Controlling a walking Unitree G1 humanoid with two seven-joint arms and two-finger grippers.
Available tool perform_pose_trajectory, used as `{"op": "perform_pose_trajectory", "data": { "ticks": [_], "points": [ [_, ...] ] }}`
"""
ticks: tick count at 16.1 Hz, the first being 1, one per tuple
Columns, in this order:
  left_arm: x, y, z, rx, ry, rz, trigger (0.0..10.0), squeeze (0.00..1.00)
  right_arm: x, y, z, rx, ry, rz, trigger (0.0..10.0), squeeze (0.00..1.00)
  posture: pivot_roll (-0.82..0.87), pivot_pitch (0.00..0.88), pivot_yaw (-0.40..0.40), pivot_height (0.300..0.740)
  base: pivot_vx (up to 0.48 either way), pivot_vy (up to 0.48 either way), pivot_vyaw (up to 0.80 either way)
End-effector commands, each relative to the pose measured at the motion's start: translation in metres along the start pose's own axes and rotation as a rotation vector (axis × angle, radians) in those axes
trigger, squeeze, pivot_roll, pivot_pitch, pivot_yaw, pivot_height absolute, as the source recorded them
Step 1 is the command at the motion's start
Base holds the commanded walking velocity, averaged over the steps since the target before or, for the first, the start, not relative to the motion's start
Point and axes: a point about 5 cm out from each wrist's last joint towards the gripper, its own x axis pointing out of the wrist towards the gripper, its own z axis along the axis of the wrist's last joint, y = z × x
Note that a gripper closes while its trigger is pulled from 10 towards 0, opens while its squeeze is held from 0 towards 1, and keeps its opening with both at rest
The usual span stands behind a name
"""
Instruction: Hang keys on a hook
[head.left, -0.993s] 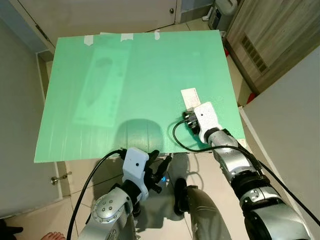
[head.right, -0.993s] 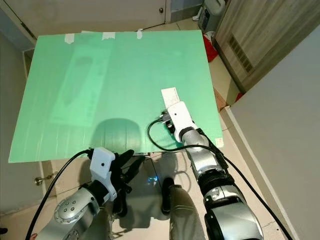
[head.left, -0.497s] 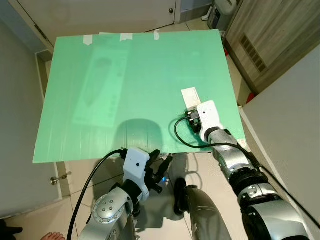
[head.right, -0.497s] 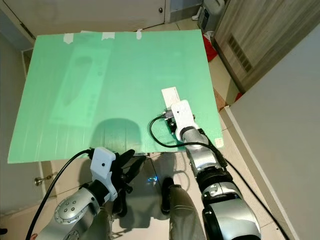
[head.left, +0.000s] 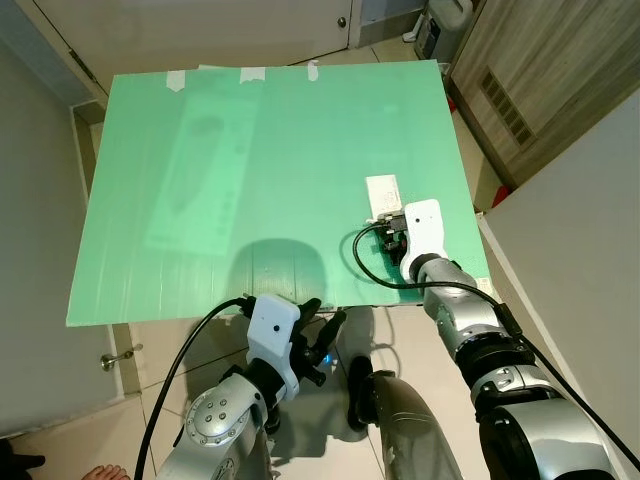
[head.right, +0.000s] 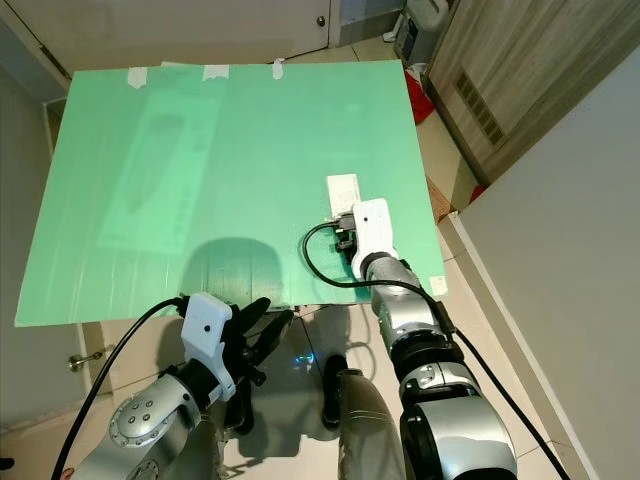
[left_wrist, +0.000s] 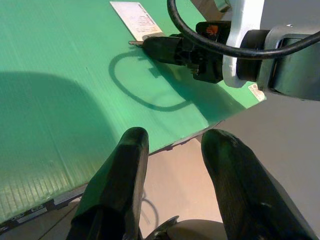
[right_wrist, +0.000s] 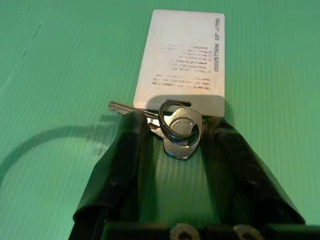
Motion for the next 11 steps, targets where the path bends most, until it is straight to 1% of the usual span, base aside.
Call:
{"op": "perform_pose_trajectory", "data": {
  "ticks": [1, 2, 4, 6, 8, 10, 11],
  "points": [
    [-0.004, -0.004, -0.006, -0.011, 0.024, 0.001, 10.0, 0.00, -0.006, 0.002, -0.024, 0.052, 0.089, 0.006, 0.0, 0.00, 0.12, 0.406, -0.028, 0.740, 0.000, 0.000, 0.00],
    [-0.004, -0.003, -0.006, -0.010, 0.025, 0.002, 10.0, 0.00, -0.006, 0.001, -0.024, 0.053, 0.086, 0.002, 0.0, 0.00, 0.12, 0.406, -0.027, 0.740, 0.000, 0.000, 0.00],
    [-0.003, -0.003, -0.006, -0.008, 0.025, 0.001, 10.0, 0.00, -0.007, -0.003, -0.021, 0.083, 0.061, 0.001, 0.0, 0.00, 0.12, 0.405, -0.027, 0.740, 0.000, 0.000, 0.00],
    [-0.003, -0.003, -0.006, -0.005, 0.024, 0.000, 10.0, 0.00, -0.009, -0.007, -0.017, 0.155, 0.028, 0.017, 0.0, 0.00, 0.12, 0.404, -0.028, 0.740, 0.000, 0.000, 0.00],
    [-0.002, -0.002, -0.005, -0.003, 0.023, 0.001, 10.0, 0.00, -0.010, -0.010, -0.012, 0.288, -0.025, 0.058, 0.0, 0.00, 0.12, 0.401, -0.029, 0.740, 0.000, 0.000, 0.00],
    [-0.001, -0.001, -0.004, 0.001, 0.019, 0.004, 10.0, 0.00, -0.016, -0.013, 0.000, 0.470, -0.130, 0.151, 0.0, 0.00, 0.12, 0.395, -0.030, 0.740, 0.000, 0.000, 0.00],
    [0.000, 0.001, -0.003, 0.004, 0.015, 0.005, 10.0, 0.00, -0.019, -0.014, 0.003, 0.511, -0.159, 0.185, 0.0, 0.00, 0.12, 0.393, -0.030, 0.740, 0.000, 0.000, 0.00]
  ]
}}
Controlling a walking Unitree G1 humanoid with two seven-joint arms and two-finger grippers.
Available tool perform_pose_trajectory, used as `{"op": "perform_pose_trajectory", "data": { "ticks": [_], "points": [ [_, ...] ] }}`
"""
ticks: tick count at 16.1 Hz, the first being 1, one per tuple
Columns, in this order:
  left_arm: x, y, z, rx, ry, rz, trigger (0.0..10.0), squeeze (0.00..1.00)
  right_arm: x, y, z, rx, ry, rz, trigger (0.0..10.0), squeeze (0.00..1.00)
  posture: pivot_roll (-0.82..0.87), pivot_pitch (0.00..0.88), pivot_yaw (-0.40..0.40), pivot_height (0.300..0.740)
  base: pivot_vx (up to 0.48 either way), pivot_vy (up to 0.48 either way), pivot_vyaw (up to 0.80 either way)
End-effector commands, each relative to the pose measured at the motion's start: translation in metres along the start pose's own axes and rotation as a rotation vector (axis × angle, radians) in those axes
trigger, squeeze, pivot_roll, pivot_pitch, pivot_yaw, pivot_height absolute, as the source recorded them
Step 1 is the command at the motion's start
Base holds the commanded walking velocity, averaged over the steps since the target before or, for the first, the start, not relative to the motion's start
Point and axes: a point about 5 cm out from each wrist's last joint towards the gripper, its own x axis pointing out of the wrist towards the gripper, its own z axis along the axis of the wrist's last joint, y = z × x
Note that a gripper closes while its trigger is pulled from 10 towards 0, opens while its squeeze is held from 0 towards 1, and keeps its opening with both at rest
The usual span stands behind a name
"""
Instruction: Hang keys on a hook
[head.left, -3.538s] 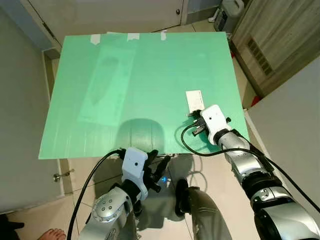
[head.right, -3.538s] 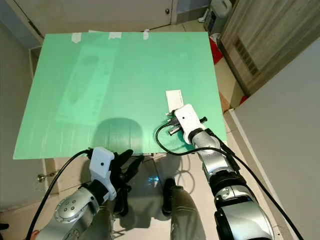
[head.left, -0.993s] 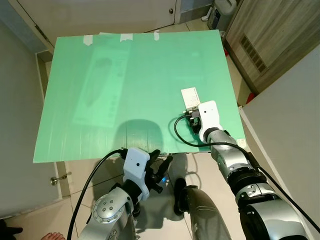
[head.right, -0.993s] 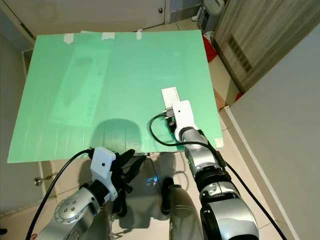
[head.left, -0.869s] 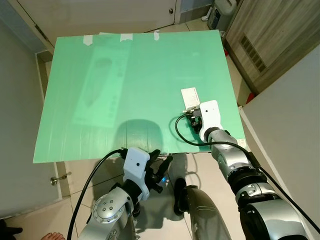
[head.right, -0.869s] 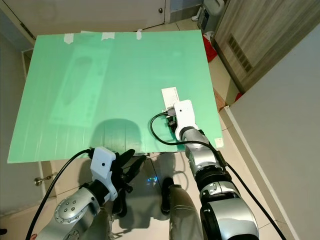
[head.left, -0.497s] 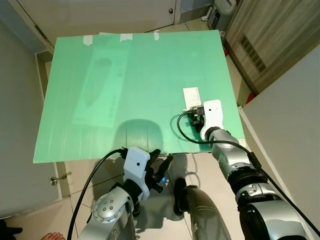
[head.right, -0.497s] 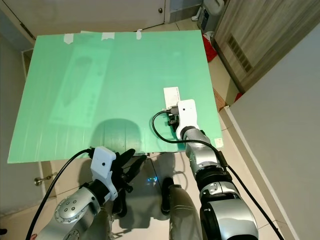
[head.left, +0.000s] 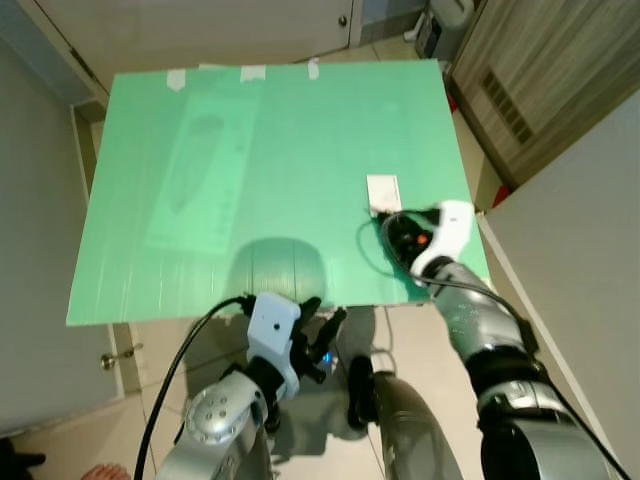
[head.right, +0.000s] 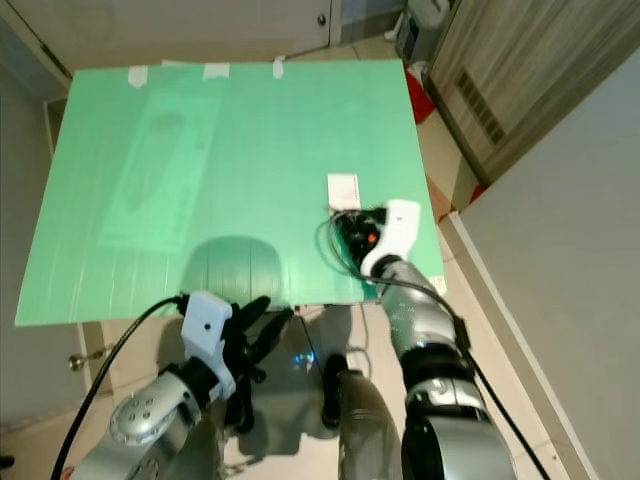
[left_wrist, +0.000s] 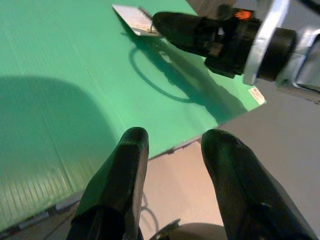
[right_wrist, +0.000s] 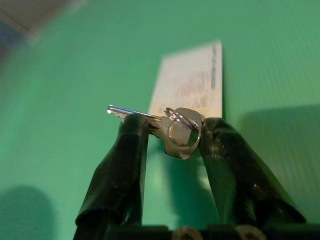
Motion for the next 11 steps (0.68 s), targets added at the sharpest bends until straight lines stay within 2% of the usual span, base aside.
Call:
{"op": "perform_pose_trajectory", "data": {
  "ticks": [1, 3, 4, 5, 6, 7, 8, 9, 11],
  "points": [
    [-0.002, 0.001, -0.005, -0.005, 0.022, 0.010, 10.0, 0.00, -0.008, 0.001, 0.001, 0.107, -0.028, 0.072, 0.0, 0.00, 0.12, 0.385, -0.029, 0.740, 0.000, 0.000, 0.00],
    [0.001, 0.004, 0.000, 0.005, 0.008, 0.009, 10.0, 0.00, -0.012, 0.007, 0.008, 0.195, -0.065, 0.150, 0.0, 0.00, 0.12, 0.378, -0.028, 0.740, 0.000, 0.000, 0.00],
    [0.003, 0.005, 0.002, 0.006, -0.001, 0.009, 10.0, 0.00, -0.014, 0.010, 0.011, 0.238, -0.079, 0.186, 1.9, 0.00, 0.12, 0.369, -0.026, 0.740, 0.000, 0.000, 0.00],
    [0.004, 0.006, 0.003, 0.007, -0.005, 0.010, 10.0, 0.00, -0.014, 0.011, 0.012, 0.254, -0.082, 0.202, 2.9, 0.00, 0.12, 0.359, -0.025, 0.740, 0.000, 0.000, 0.00],
    [0.013, 0.011, 0.024, 0.017, -0.073, 0.011, 10.0, 0.00, -0.019, 0.033, 0.024, 0.350, -0.115, 0.359, 6.9, 0.00, 0.12, 0.340, -0.028, 0.740, 0.000, 0.000, 0.00],
    [0.015, 0.012, 0.030, 0.018, -0.093, 0.012, 10.0, 0.00, -0.021, 0.039, 0.028, 0.367, -0.122, 0.398, 6.9, 0.00, 0.12, 0.337, -0.028, 0.740, 0.000, 0.000, 0.00],
    [0.020, 0.015, 0.045, 0.031, -0.140, 0.011, 10.0, 0.00, -0.025, 0.051, 0.035, 0.388, -0.136, 0.487, 10.0, 0.00, 0.12, 0.324, -0.031, 0.740, 0.000, 0.000, 0.00],
    [0.025, 0.023, 0.067, 0.061, -0.205, 0.018, 10.0, 0.00, -0.028, 0.062, 0.046, 0.435, -0.163, 0.565, 10.0, 0.00, 0.12, 0.300, -0.033, 0.740, 0.000, 0.000, 0.00],
    [0.031, 0.035, 0.099, 0.089, -0.299, 0.025, 10.0, 0.00, -0.028, 0.073, 0.060, 0.480, -0.187, 0.616, 10.0, 0.00, 0.12, 0.268, -0.038, 0.740, 0.000, 0.000, 0.00]
  ]
}}
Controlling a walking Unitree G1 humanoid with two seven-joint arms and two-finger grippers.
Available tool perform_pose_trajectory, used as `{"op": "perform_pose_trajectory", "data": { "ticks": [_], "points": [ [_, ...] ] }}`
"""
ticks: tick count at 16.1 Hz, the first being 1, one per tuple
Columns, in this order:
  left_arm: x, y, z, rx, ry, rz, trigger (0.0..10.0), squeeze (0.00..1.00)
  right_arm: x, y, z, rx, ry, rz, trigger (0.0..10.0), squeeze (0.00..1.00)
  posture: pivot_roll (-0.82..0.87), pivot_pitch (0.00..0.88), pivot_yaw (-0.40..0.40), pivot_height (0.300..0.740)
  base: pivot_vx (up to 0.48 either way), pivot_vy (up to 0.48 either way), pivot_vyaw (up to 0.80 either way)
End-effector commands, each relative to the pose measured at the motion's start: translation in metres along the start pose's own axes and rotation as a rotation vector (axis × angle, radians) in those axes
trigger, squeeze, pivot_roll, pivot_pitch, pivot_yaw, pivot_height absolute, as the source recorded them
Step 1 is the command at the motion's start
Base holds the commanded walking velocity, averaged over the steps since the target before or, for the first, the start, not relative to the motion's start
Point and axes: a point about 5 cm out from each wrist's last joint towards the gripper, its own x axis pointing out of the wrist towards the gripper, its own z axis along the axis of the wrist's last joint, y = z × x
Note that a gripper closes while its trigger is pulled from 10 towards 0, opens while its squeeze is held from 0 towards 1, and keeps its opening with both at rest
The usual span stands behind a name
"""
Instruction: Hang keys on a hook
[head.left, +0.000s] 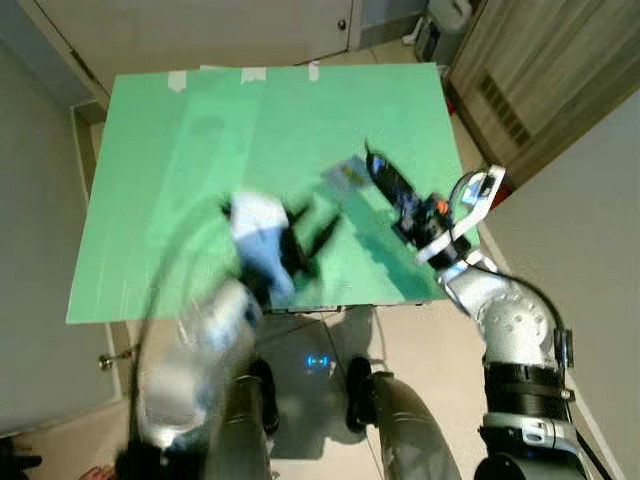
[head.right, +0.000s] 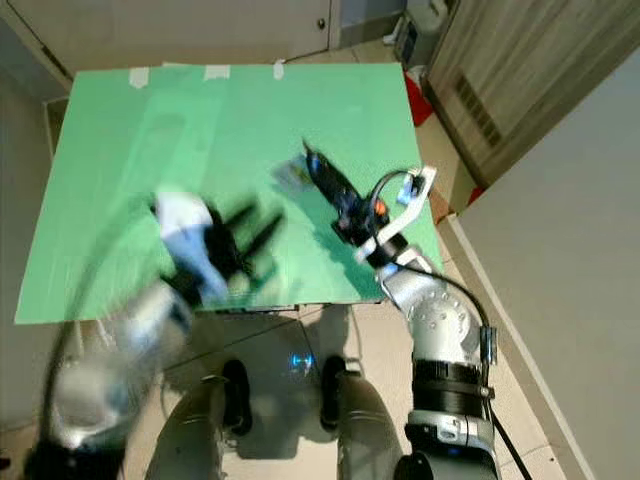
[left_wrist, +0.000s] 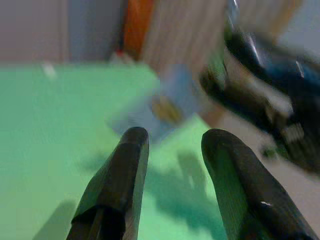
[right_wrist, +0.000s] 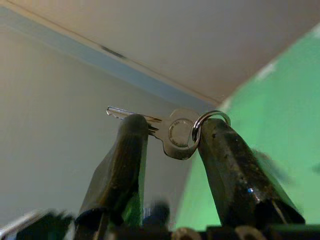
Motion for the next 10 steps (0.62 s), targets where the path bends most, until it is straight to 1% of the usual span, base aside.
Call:
{"op": "perform_pose_trajectory", "data": {
  "ticks": [1, 2, 4, 5, 6, 8, 9, 10],
  "points": [
    [-0.001, 0.002, 0.005, -0.014, -0.011, -0.005, 10.0, 0.00, 0.003, 0.008, 0.005, 0.030, -0.027, 0.025, 10.0, 0.00, 0.11, 0.255, -0.038, 0.740, 0.000, 0.000, 0.00],
    [0.003, 0.002, 0.014, 0.005, -0.032, -0.037, 10.0, 0.00, 0.005, 0.013, 0.008, 0.050, -0.041, 0.044, 10.0, 0.00, 0.11, 0.239, -0.040, 0.740, 0.000, 0.000, 0.00],
    [0.007, 0.001, 0.024, 0.026, -0.052, -0.091, 10.0, 0.00, 0.008, 0.022, 0.012, 0.077, -0.053, 0.089, 10.0, 0.00, 0.11, 0.227, -0.044, 0.740, 0.000, 0.000, 0.00],
    [0.010, -0.001, 0.037, 0.044, -0.082, -0.156, 10.0, 0.00, 0.009, 0.031, 0.016, 0.097, -0.061, 0.154, 10.0, 0.00, 0.11, 0.213, -0.048, 0.740, 0.000, 0.000, 0.00],
    [0.010, -0.001, 0.044, 0.043, -0.102, -0.185, 10.0, 0.00, 0.010, 0.033, 0.017, 0.097, -0.058, 0.166, 10.0, 0.00, 0.11, 0.213, -0.048, 0.740, 0.000, 0.000, 0.00],
    [0.011, 0.000, 0.052, 0.031, -0.127, -0.194, 10.0, 0.00, 0.009, 0.031, 0.018, 0.099, -0.057, 0.156, 10.0, 0.00, 0.12, 0.202, -0.051, 0.740, 0.000, 0.000, 0.00],
    [0.009, 0.005, 0.063, 0.040, -0.164, -0.195, 10.0, 0.00, 0.008, 0.028, 0.023, 0.104, -0.066, 0.135, 10.0, 0.00, 0.12, 0.200, -0.052, 0.740, 0.000, 0.000, 0.00],
    [0.009, 0.006, 0.065, 0.055, -0.166, -0.189, 10.0, 0.00, 0.007, 0.028, 0.024, 0.103, -0.070, 0.133, 10.0, 0.00, 0.12, 0.199, -0.050, 0.740, 0.000, 0.000, 0.00]
  ]
}}
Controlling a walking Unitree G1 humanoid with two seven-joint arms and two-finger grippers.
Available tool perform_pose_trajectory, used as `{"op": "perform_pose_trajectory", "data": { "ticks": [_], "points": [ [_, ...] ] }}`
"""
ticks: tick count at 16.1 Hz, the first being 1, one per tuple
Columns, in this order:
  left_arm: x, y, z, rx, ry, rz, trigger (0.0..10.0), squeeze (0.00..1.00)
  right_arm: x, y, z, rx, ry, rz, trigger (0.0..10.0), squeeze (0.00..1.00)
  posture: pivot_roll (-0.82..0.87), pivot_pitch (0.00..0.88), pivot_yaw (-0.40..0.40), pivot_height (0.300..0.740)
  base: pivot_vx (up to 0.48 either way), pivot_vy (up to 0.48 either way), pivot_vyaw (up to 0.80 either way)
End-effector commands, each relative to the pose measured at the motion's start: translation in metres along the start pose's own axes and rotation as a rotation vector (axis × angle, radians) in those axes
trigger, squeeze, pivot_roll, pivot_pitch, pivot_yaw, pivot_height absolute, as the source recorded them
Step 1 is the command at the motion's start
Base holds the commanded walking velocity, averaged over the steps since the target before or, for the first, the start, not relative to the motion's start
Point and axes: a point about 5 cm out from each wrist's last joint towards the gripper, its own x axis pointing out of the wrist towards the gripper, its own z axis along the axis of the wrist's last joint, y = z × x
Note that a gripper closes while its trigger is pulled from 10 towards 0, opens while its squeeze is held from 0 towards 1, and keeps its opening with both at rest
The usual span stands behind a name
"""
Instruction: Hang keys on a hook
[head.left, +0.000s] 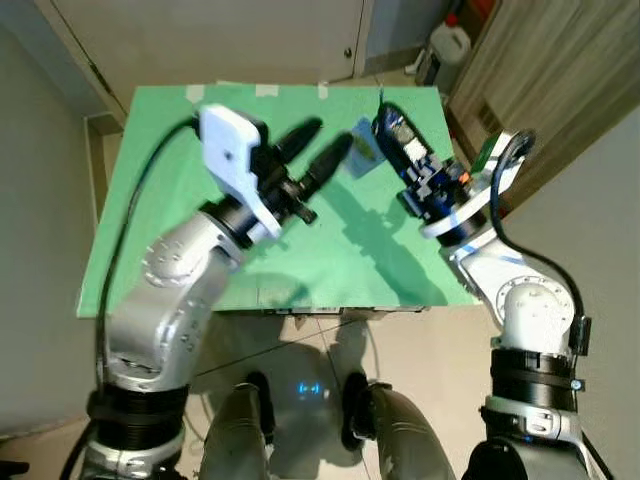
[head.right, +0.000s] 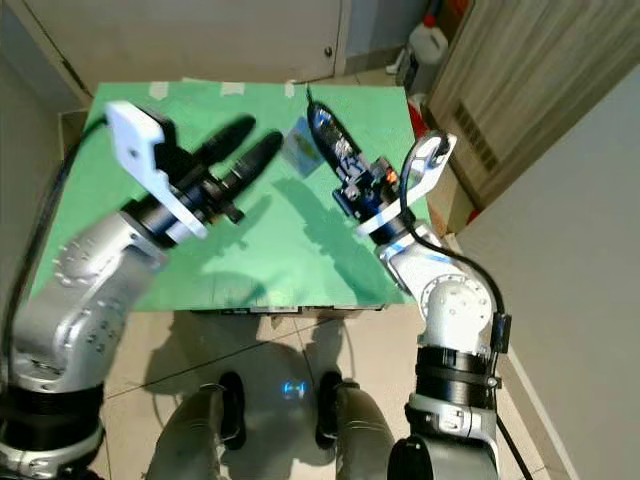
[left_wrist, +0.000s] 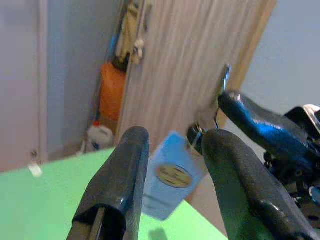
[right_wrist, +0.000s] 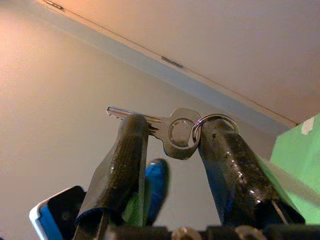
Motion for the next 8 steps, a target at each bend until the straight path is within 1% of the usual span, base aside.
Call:
{"op": "perform_pose_trajectory", "data": {
  "ticks": [1, 2, 3, 4, 5, 6, 8],
  "points": [
    [-0.002, 0.001, 0.008, 0.072, -0.001, -0.015, 10.0, 0.00, -0.002, 0.003, 0.005, 0.005, -0.015, 0.002, 10.0, 0.00, 0.12, 0.198, -0.051, 0.740, 0.000, 0.000, 0.00],
    [-0.002, 0.003, 0.008, 0.122, 0.016, -0.016, 10.0, 0.00, -0.001, 0.005, 0.007, -0.008, -0.011, 0.004, 10.0, 0.00, 0.12, 0.198, -0.050, 0.740, 0.000, 0.000, 0.00],
    [-0.002, 0.003, 0.007, 0.127, 0.023, -0.017, 10.0, 0.00, 0.001, 0.005, 0.006, -0.041, 0.012, -0.009, 10.0, 0.00, 0.11, 0.199, -0.045, 0.740, 0.000, 0.000, 0.00],
    [-0.003, 0.002, 0.005, 0.124, 0.033, -0.018, 10.0, 0.00, 0.004, 0.001, 0.005, -0.141, 0.046, -0.071, 10.0, 0.00, 0.12, 0.201, -0.044, 0.740, 0.000, 0.000, 0.00],
    [-0.003, 0.001, 0.003, 0.120, 0.038, -0.018, 10.0, 0.00, 0.006, -0.005, 0.006, -0.215, 0.065, -0.139, 10.0, 0.00, 0.11, 0.202, -0.042, 0.740, 0.000, 0.000, 0.00],
    [-0.003, 0.001, -0.001, 0.124, 0.055, -0.005, 10.0, 0.00, 0.009, -0.014, 0.007, -0.355, 0.122, -0.251, 10.0, 0.00, 0.11, 0.204, -0.039, 0.740, 0.000, 0.000, 0.00],
    [-0.006, 0.002, -0.010, 0.162, 0.095, 0.006, 10.0, 0.00, 0.010, -0.014, 0.005, -0.458, 0.199, -0.264, 10.0, 0.00, 0.11, 0.204, -0.039, 0.740, 0.000, 0.000, 0.00]
  ]
}}
